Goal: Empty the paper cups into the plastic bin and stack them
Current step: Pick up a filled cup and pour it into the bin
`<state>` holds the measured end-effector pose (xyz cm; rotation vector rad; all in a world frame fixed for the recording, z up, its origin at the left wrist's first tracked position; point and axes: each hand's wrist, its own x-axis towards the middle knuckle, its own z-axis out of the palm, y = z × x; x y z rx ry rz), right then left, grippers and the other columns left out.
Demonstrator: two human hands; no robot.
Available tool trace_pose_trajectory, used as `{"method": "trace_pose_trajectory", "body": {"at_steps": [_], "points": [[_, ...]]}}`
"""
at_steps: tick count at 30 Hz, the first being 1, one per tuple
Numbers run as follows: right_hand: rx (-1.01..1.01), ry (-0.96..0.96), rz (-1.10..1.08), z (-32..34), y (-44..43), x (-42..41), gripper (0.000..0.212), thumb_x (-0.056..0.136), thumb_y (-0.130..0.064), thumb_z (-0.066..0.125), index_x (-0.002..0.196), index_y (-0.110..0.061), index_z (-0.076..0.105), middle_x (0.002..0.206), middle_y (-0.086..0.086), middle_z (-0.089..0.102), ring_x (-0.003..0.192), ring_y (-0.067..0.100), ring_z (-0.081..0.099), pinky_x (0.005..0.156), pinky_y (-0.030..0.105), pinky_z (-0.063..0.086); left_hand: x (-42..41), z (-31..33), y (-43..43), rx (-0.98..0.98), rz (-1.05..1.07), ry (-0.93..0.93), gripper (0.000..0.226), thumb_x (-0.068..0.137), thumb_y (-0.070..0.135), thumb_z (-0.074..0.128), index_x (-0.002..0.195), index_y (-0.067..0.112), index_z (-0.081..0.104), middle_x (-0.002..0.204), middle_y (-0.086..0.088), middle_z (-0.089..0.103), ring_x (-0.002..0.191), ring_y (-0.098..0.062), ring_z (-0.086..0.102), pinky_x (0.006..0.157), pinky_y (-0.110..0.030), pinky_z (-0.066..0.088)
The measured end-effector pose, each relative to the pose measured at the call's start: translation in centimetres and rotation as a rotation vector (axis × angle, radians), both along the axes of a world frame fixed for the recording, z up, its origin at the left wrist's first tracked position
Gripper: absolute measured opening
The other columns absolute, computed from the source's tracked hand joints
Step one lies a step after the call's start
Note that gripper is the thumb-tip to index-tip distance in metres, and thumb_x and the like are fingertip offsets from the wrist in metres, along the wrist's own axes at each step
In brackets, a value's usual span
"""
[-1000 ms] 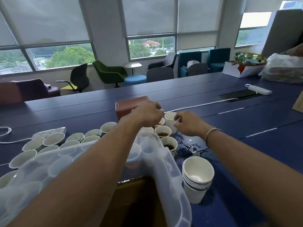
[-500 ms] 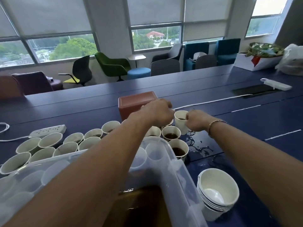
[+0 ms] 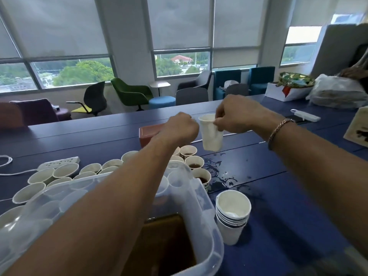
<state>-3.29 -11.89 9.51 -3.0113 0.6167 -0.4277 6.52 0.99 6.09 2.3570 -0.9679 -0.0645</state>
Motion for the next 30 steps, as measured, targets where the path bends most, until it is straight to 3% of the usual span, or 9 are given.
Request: {"method": "trace_pose_trajectory", "body": {"at_steps": [2,5,10,13,15,19,25,28,30], "points": [[0.007,-0.031,0.051,1.5,2.5,-1.4,0.016,0.09,-0.031,0.062,0.091,-0.021,0.074,0.088,-0.003,0.069,0.08,0.015,0.06,0.071,0.031,0.05,-0.8,0.9,0.9,-0.125,0.037,0.092,0.037,0.1,0.021,0.037,0.111,-0.004,0.062,0.102,-0.023,0.064,0.096,-0.04,0.064,0.08,-0.046,0.055],[0.006,-0.079,0.113,2.9,6.3,-3.1,0.014,0.09,-0.03,0.06,0.089,-0.024,0.073,0.086,-0.004,0.07,0.078,0.014,0.061,0.072,0.03,0.052,-1.9,2.2,3.3,-0.202,0.134,0.139,0.042,0.104,0.039,0.034,0.117,0.007,0.059,0.094,-0.009,0.066,0.074,-0.021,0.065,0.05,-0.025,0.048],[-0.015,-0.12,0.197,2.3,11.3,-4.3,0.016,0.091,-0.029,0.058,0.092,-0.025,0.073,0.088,-0.005,0.071,0.079,0.013,0.063,0.07,0.029,0.053,-2.5,3.7,8.5,-0.189,0.22,0.303,0.029,0.101,0.03,0.046,0.116,0.007,0.057,0.089,-0.01,0.069,0.057,-0.018,0.071,0.048,-0.024,0.055],[0.045,-0.219,0.202,0.6,13.6,-3.9,0.02,0.089,-0.037,0.06,0.105,-0.029,0.068,0.103,-0.004,0.07,0.088,0.014,0.062,0.08,0.034,0.054,-2.8,3.5,12.0,-0.162,0.198,0.3,0.029,0.102,0.025,0.044,0.119,0.006,0.056,0.092,-0.011,0.071,0.065,-0.023,0.074,0.063,-0.031,0.061],[0.159,-0.334,0.177,-0.8,15.0,-3.6,0.044,0.084,-0.045,0.065,0.125,-0.034,0.054,0.112,-0.005,0.066,0.094,0.017,0.062,0.085,0.038,0.054,-3.1,3.2,14.1,-0.173,0.192,0.275,0.028,0.102,0.024,0.045,0.12,0.007,0.058,0.099,-0.012,0.072,0.071,-0.024,0.075,0.071,-0.035,0.062],[0.686,-0.249,0.184,-3.0,17.4,-3.0,0.086,0.066,-0.06,0.076,0.136,-0.029,0.035,0.115,-0.009,0.051,0.102,0.015,0.053,0.085,0.036,0.051,-4.1,3.0,17.3,-0.256,0.239,0.27,0.027,0.099,0.016,0.047,0.112,-0.003,0.062,0.095,-0.018,0.071,0.08,-0.032,0.074,0.075,-0.044,0.062],[1.054,-0.276,0.383,-5.4,19.8,-2.1,0.064,0.074,-0.034,0.082,0.119,-0.039,0.037,0.106,-0.017,0.052,0.098,0.013,0.055,0.076,0.034,0.056,-6.0,2.6,20.3,-0.245,0.213,0.241,0.016,0.099,0.01,0.048,0.093,0.005,0.062,0.104,-0.018,0.065,0.081,-0.025,0.069,0.073,-0.039,0.062],[1.083,-0.332,0.379,-5.9,19.9,-1.7,0.067,0.074,-0.026,0.082,0.124,-0.035,0.039,0.112,-0.011,0.054,0.105,0.016,0.054,0.085,0.039,0.056,-5.5,1.6,20.9,-0.378,0.238,0.293,0.029,0.104,0.027,0.04,0.11,0.008,0.061,0.102,-0.016,0.071,0.077,-0.023,0.072,0.074,-0.039,0.06],[1.075,-0.353,0.364,-6.3,19.5,-1.5,0.068,0.074,-0.026,0.082,0.129,-0.032,0.04,0.116,-0.008,0.054,0.107,0.015,0.053,0.086,0.038,0.055,-4.8,0.6,21.2,-0.335,0.246,0.163,0.035,0.105,0.039,0.033,0.106,0.013,0.058,0.1,-0.008,0.07,0.083,-0.023,0.071,0.083,-0.044,0.057]]}}
